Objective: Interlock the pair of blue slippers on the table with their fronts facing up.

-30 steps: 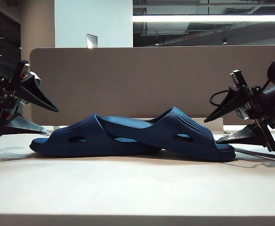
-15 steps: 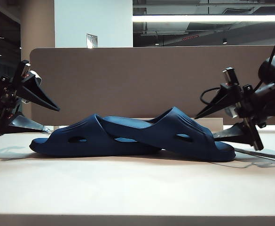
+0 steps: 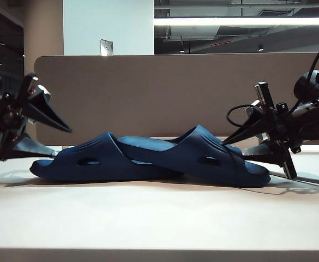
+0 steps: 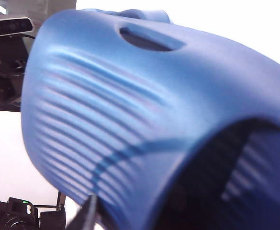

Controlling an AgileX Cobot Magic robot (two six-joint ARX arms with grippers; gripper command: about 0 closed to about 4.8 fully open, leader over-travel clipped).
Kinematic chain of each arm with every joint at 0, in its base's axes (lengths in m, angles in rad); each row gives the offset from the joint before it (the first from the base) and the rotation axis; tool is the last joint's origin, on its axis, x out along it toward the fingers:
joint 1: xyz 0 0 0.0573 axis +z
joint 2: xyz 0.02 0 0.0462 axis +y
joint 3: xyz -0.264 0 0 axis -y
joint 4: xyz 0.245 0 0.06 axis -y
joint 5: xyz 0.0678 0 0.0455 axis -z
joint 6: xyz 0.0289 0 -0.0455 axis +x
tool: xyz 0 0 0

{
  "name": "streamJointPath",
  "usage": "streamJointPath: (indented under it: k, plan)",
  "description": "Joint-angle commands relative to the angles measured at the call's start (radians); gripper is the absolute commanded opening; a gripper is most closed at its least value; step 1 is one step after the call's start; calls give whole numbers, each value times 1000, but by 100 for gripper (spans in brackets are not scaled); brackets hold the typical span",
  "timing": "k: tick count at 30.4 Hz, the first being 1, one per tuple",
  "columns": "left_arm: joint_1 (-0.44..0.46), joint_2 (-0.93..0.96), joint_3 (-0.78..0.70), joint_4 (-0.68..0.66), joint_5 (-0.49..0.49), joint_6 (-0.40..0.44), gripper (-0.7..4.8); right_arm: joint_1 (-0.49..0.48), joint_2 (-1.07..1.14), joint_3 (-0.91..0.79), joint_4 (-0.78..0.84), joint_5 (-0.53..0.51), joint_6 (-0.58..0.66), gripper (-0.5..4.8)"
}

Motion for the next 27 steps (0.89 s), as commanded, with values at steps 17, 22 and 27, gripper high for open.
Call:
streamJointPath:
  k: [17, 22, 27]
  plan:
    - [-19, 49, 2, 11, 18, 21, 42, 2, 0, 2, 37, -62, 4, -1]
    - [0, 48, 3, 13, 32, 21, -6, 1, -3, 2, 35, -101, 7, -1]
    - [17, 39, 5, 8, 27, 23, -6, -6, -11, 8, 23, -156, 6, -1]
